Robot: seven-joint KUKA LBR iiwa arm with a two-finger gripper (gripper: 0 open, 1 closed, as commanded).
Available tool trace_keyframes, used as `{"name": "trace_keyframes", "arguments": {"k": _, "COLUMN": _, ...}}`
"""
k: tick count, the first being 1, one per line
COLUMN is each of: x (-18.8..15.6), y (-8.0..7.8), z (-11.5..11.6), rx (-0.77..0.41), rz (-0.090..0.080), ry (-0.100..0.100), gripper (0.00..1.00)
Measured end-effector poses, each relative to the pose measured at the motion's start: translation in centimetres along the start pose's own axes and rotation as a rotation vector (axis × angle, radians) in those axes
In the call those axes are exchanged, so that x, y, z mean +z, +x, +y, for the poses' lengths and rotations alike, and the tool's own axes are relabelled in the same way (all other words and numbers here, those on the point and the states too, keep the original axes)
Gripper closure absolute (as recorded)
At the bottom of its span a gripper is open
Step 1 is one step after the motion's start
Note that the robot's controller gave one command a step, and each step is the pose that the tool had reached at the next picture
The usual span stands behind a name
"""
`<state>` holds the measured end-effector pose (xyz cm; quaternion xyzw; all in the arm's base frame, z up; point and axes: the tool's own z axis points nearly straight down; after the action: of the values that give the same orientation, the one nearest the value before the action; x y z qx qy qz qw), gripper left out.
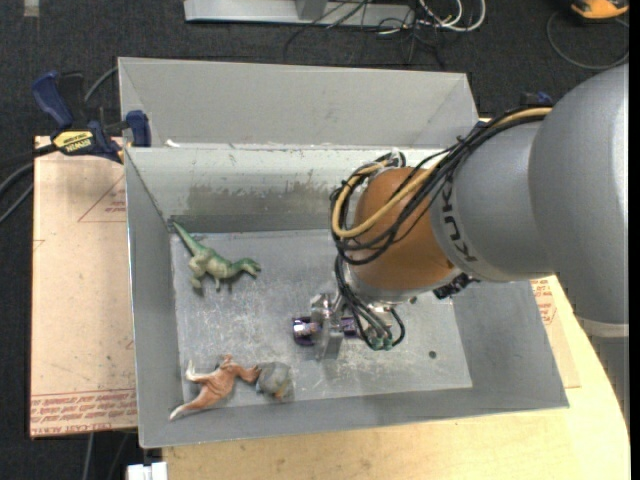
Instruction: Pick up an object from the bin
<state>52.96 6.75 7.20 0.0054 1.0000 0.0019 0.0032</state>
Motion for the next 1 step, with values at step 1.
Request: {"name": "trace_keyframes", "arguments": {"k": 1, "x": 0.0, "y": 0.0, "z": 0.0, "rx": 0.0, "rz": 0.0, "ry": 0.0, "gripper": 1.0}}
